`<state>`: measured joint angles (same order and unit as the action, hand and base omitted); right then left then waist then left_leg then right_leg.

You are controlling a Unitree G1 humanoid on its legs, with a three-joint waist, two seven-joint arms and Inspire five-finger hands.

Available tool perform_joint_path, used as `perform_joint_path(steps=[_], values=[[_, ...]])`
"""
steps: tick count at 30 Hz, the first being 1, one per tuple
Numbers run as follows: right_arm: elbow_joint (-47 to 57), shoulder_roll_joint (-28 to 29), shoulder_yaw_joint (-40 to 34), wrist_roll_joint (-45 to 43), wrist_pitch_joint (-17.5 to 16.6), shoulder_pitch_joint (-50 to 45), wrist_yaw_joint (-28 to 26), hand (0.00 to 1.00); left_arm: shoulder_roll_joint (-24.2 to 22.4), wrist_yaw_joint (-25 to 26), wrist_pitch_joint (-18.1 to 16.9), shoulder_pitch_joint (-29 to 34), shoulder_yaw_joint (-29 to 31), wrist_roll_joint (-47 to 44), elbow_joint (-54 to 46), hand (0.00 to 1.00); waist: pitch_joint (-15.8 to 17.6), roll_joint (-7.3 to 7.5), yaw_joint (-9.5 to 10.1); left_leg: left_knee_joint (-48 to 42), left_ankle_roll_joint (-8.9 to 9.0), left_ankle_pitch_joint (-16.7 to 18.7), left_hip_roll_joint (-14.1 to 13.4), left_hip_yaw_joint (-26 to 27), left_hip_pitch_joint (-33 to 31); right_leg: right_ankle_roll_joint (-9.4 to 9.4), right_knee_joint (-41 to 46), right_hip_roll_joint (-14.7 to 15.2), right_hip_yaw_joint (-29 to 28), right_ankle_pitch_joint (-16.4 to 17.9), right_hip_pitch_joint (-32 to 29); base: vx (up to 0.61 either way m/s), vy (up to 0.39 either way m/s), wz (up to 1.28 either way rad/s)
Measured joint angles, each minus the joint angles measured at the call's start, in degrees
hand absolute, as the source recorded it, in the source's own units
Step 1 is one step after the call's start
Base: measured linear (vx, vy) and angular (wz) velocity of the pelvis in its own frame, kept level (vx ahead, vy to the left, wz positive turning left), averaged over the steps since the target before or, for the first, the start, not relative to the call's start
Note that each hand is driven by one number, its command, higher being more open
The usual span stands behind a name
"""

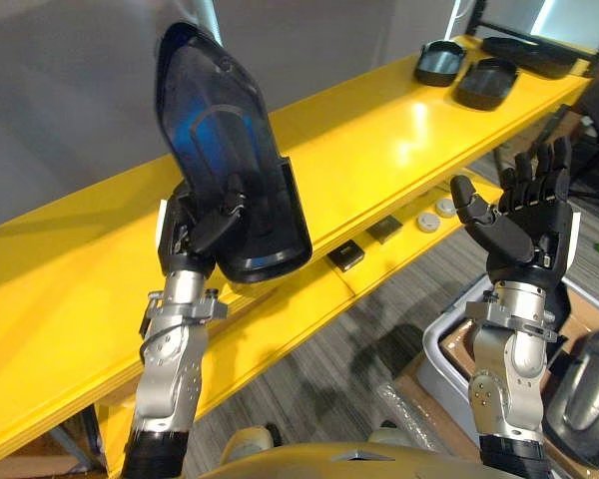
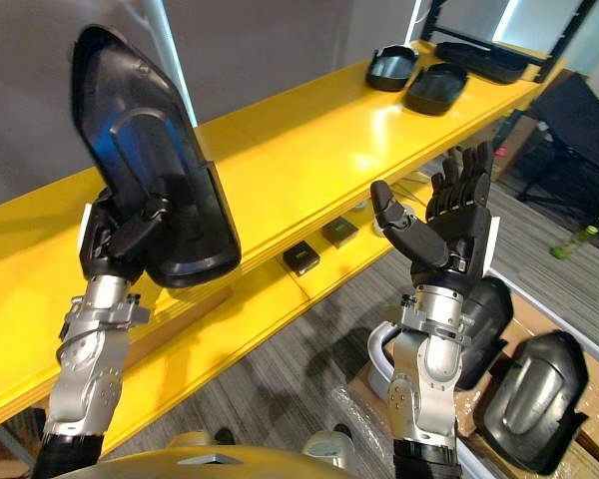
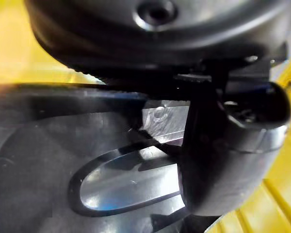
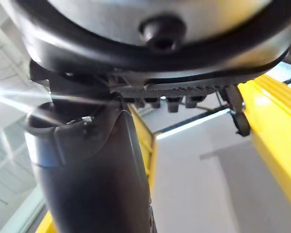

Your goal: Walk over and take three plastic housings, then place them on the shelf

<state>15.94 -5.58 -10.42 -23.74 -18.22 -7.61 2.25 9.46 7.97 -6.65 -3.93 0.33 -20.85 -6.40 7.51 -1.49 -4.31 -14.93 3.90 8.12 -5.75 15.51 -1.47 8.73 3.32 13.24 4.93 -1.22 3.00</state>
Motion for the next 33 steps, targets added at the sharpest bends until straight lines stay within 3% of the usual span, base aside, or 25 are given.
perform_joint_path(steps=[2, 7, 12, 20, 27, 28, 33], values=[[0.56, 0.03, 0.19, -1.7, 1.67, -1.18, -0.6, 1.0, 2.92, 5.01, 1.69, -6.49, 0.85, 1.09, 6.46, 0.0, 0.32, 0.43, -1.79, -0.01, 0.36, 0.17, -0.89, 1.33, -0.13, -0.68, -0.49, -0.71, -1.13, 0.42, -0.94, -0.1, -0.036, -0.34], [0.53, 0.18, 0.83, -4.22, 4.3, -3.35, -1.27, 1.0, 8.36, 10.63, 4.78, -19.56, 2.17, 0.19, 21.6, 0.0, 0.49, 0.63, -4.69, -0.96, 1.33, -0.26, -3.32, 3.08, -1.45, -1.71, -0.52, -3.02, -3.14, -0.14, -3.5, -0.05, -0.051, -0.27], [0.53, -1.0, 4.14, -6.23, 7.15, -3.36, -2.02, 1.0, 9.32, 13.5, 9.42, -25.24, 2.26, 0.1, 27.2, 0.0, 0.83, 0.63, -6.55, -1.12, 1.78, -0.32, -4.56, 3.65, -2.12, -1.37, -0.58, -4.3, -3.83, -1.12, -4.6, 0.04, -0.022, -0.09], [0.46, -1.46, 9.51, -7.08, 10.1, -3.22, -3.59, 1.0, 9.34, 19.64, 15.4, -31.32, 0.3, -5.59, 35.84, 0.0, 4.01, 0.12, -7.03, -0.84, 1.7, -0.37, -4.4, 3.74, -1.44, -1.39, -0.24, -4.26, -3.98, -1.11, -4.26, 0.0, 0.013, 0.0], [0.48, -3.62, 11.94, -8.62, 11.23, -2.75, -3.51, 1.0, 9.57, 25.01, 15.66, -35.81, 0.76, -7.54, 38.86, 0.0, 7.17, -0.5, -7.02, -1.06, 1.62, -0.49, -4.62, 4.27, -2.1, -1.3, -0.09, -4.45, -4.92, -1.14, -5.32, -0.05, 0.01, -0.05], [0.49, -3.62, 12.26, -8.6, 11.29, -2.74, -3.55, 1.0, 9.6, 25.9, 15.66, -36.61, 0.82, -7.53, 39.61, 1.0, 7.29, -0.5, -6.95, -1.17, 1.65, -0.53, -4.71, 4.48, -2.13, -1.3, 0.31, -4.53, -5.14, -1.14, -5.72, -0.02, 0.01, -0.07], [1.7, -3.64, 13.53, -8.66, 11.28, -2.34, -3.96, 1.0, 9.6, 28.71, 15.88, -39.56, 1.26, -6.5, 40.48, 1.0, 9.3, 0.1, -7.0, -2.03, 1.57, -0.54, -4.92, 4.45, -2.69, -1.33, 1.37, -4.57, -5.24, -1.08, -6.26, -0.02, 0.009, -0.01]])
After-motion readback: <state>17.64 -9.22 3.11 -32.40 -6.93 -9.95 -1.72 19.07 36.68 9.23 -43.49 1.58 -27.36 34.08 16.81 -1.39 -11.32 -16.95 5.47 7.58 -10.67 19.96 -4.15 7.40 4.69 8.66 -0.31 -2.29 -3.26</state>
